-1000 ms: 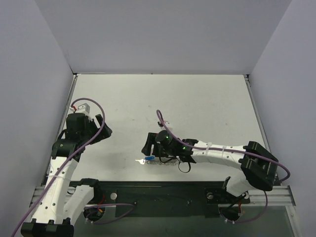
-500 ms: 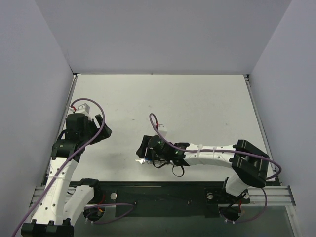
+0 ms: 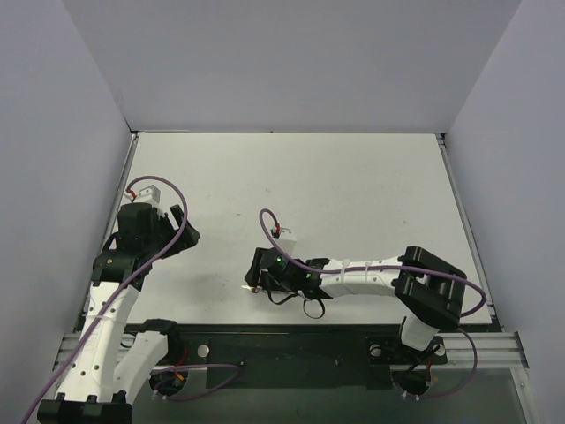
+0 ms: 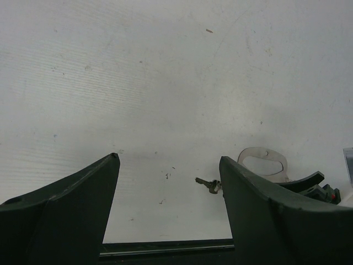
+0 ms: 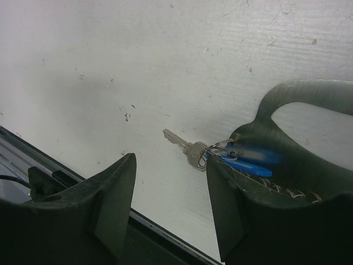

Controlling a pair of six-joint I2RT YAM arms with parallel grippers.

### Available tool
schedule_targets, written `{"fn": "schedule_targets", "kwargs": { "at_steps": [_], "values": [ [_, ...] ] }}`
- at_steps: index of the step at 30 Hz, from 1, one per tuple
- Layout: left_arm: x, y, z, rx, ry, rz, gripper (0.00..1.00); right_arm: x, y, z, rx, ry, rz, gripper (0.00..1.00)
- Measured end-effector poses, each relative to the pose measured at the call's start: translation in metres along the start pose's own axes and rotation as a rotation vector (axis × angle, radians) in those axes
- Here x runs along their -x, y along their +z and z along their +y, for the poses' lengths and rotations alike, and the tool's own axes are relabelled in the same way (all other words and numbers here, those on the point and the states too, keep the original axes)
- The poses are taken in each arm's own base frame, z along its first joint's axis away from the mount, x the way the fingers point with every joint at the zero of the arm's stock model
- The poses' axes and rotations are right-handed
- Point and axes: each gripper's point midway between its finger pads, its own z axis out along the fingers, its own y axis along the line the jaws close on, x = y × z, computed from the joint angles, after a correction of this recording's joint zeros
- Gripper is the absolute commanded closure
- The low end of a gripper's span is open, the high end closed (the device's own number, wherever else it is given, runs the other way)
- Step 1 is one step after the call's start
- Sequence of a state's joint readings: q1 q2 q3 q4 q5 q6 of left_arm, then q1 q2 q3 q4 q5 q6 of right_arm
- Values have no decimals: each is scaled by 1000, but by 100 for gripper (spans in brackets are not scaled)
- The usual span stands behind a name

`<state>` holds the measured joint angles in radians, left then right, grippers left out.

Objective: Remove the keys from the keyring

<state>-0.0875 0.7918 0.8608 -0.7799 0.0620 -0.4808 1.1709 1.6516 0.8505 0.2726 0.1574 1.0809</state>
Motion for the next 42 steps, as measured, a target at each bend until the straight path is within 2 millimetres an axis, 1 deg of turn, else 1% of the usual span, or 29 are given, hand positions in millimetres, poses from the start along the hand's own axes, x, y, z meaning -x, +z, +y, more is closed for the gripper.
{"fn": "schedule_targets", "kwargs": {
  "at_steps": [4, 7, 13, 19, 23, 29, 34, 39, 42],
  "values": [
    [1, 0, 0, -2, 1, -2, 17, -5, 8, -5, -12, 1, 6, 53],
    [1, 0, -1, -3, 1, -5, 17, -12, 14, -13, -33, 3, 18, 53],
    [2, -1, -1, -5, 1, -9, 17, -15, 15, -18, -41, 6, 21, 53],
    [2, -1, -1, -5, 0, -11, 17, -15, 14, -20, -48, 1, 20, 53],
    [2, -1, -1, -6, 3, -11, 17, -14, 7, -20, -60, -11, 18, 53],
    [2, -1, -1, -7, 3, -11, 17, -7, -9, -6, -24, -5, -7, 53],
    [2, -1, -1, -7, 4, -11, 17, -10, -7, -5, -27, 26, -5, 53],
    [2, -1, -1, -7, 4, -11, 17, -17, 1, -13, -56, 49, 6, 54],
    [2, -1, -1, -7, 4, -11, 17, -17, 2, -14, -60, 61, 5, 54]
  ]
}}
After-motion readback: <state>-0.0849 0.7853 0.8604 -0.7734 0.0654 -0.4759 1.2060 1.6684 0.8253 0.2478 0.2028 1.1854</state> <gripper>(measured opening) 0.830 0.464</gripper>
